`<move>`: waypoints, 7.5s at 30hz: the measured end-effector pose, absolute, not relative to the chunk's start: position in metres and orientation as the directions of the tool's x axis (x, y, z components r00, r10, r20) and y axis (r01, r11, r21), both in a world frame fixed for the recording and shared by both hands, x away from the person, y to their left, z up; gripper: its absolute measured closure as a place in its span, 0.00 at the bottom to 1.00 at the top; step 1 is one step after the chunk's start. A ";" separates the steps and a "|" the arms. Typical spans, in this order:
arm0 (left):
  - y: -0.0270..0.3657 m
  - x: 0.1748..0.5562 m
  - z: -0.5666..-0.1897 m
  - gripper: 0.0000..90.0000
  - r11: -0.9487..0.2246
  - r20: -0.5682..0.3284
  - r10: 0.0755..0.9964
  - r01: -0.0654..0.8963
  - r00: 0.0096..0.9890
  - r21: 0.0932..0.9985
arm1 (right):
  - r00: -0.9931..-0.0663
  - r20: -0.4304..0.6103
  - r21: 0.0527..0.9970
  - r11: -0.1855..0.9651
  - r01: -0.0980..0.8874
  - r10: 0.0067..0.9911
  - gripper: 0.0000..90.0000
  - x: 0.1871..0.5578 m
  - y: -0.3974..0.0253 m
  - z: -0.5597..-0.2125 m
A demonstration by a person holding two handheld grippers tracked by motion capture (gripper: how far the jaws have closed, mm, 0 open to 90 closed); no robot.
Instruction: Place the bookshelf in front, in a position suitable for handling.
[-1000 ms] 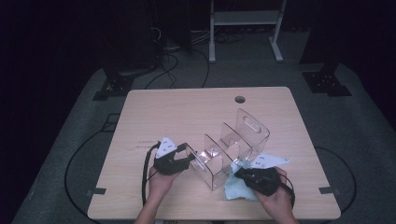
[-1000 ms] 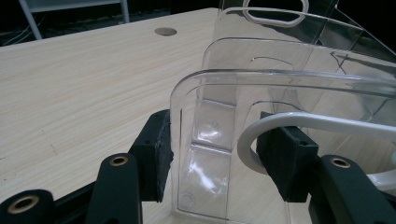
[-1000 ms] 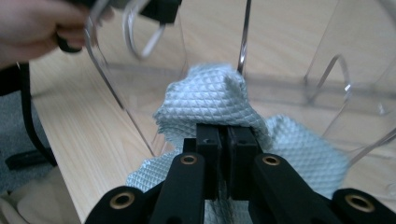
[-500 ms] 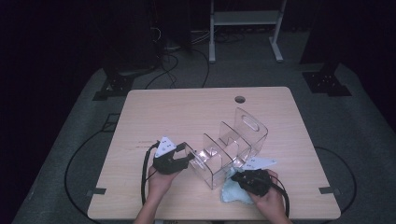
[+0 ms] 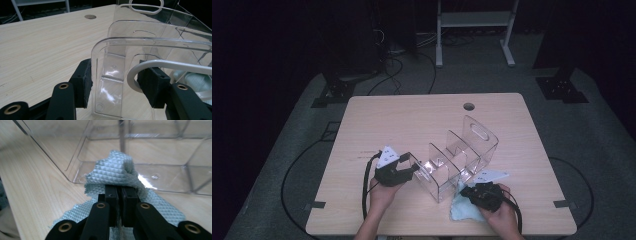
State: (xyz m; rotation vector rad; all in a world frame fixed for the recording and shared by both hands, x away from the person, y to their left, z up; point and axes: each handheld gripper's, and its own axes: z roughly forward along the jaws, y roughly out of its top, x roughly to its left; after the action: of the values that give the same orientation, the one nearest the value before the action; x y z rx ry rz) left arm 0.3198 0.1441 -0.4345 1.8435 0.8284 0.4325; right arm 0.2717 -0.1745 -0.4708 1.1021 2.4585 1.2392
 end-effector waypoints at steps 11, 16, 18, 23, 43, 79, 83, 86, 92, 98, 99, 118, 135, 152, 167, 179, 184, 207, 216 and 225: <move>0.146 0.321 -0.435 0.51 -0.239 -0.078 0.708 0.343 0.701 0.908 | -0.616 0.190 0.817 0.225 0.531 0.764 0.95 0.282 -0.218 -0.443; 0.146 0.321 -0.435 0.51 -0.240 -0.078 0.707 0.343 0.703 0.908 | -0.595 0.152 0.832 0.223 0.508 0.789 0.95 0.292 -0.224 -0.433; 0.146 0.321 -0.435 0.51 -0.241 -0.078 0.707 0.343 0.703 0.908 | -0.595 0.143 0.833 0.229 0.504 0.791 0.95 0.294 -0.223 -0.434; 0.147 0.321 -0.435 0.51 -0.239 -0.077 0.712 0.344 0.698 0.908 | -0.593 0.128 0.831 0.241 0.502 0.795 0.95 0.303 -0.221 -0.440; 0.147 0.321 -0.435 0.51 -0.239 -0.080 0.706 0.343 0.704 0.908 | -0.592 0.146 0.754 0.298 0.585 0.792 0.95 0.314 -0.214 -0.484; 0.148 0.322 -0.435 0.51 -0.236 -0.082 0.703 0.341 0.706 0.910 | -0.452 0.141 0.769 0.190 0.611 0.881 0.95 0.360 -0.263 -0.475; 0.148 0.322 -0.435 0.51 -0.235 -0.085 0.703 0.343 0.706 0.910 | -0.447 0.160 0.752 0.185 0.633 0.880 0.95 0.359 -0.268 -0.485; 0.148 0.322 -0.435 0.51 -0.231 -0.089 0.704 0.346 0.705 0.910 | -0.461 0.175 0.765 0.175 0.620 0.870 0.95 0.350 -0.271 -0.481; 0.147 0.322 -0.435 0.51 -0.230 -0.087 0.707 0.345 0.702 0.910 | -0.540 0.172 0.804 0.199 0.560 0.824 0.95 0.313 -0.263 -0.460; 0.147 0.321 -0.435 0.51 -0.228 -0.086 0.710 0.344 0.699 0.911 | -0.645 0.163 0.848 0.228 0.479 0.746 0.95 0.273 -0.239 -0.437; 0.147 0.321 -0.435 0.51 -0.228 -0.086 0.712 0.344 0.697 0.911 | -0.665 0.155 0.851 0.242 0.465 0.730 0.95 0.267 -0.232 -0.434; 0.127 0.311 -0.436 0.51 -0.229 -0.079 0.719 0.343 0.691 0.911 | -0.811 0.136 0.873 0.318 0.370 0.569 0.95 0.239 -0.154 -0.393; 0.115 0.304 -0.438 0.50 -0.218 -0.103 0.691 0.343 0.715 0.914 | -0.798 0.097 0.874 0.333 0.354 0.595 0.95 0.238 -0.156 -0.377; 0.116 0.306 -0.439 0.49 -0.210 -0.120 0.679 0.348 0.724 0.914 | -0.800 0.096 0.864 0.350 0.363 0.593 0.95 0.243 -0.155 -0.370; 0.112 0.302 -0.440 0.50 -0.216 -0.109 0.670 0.333 0.734 0.918 | -0.803 0.110 0.843 0.373 0.388 0.586 0.95 0.251 -0.149 -0.368; 0.107 0.300 -0.440 0.51 -0.216 -0.107 0.660 0.324 0.744 0.921 | -0.816 0.110 0.822 0.410 0.396 0.568 0.95 0.276 -0.130 -0.360; 0.107 0.300 -0.440 0.51 -0.222 -0.105 0.651 0.320 0.752 0.921 | -0.824 0.111 0.815 0.424 0.396 0.555 0.95 0.281 -0.126 -0.359; 0.105 0.300 -0.440 0.51 -0.235 -0.092 0.634 0.305 0.768 0.923 | -0.828 0.084 0.816 0.439 0.377 0.555 0.94 0.269 -0.136 -0.360; 0.104 0.301 -0.439 0.51 -0.243 -0.089 0.630 0.304 0.771 0.921 | -0.819 0.078 0.824 0.426 0.374 0.568 0.94 0.246 -0.158 -0.366; 0.103 0.300 -0.438 0.51 -0.262 -0.086 0.588 0.290 0.804 0.921 | -0.808 0.035 0.837 0.425 0.346 0.588 0.94 0.232 -0.168 -0.370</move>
State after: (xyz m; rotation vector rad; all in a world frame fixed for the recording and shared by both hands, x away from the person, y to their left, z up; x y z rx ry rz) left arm 0.3003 0.1033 -0.4384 1.8600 0.6675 0.3285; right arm 0.2322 -0.1679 -0.3700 0.8120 2.4190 1.3270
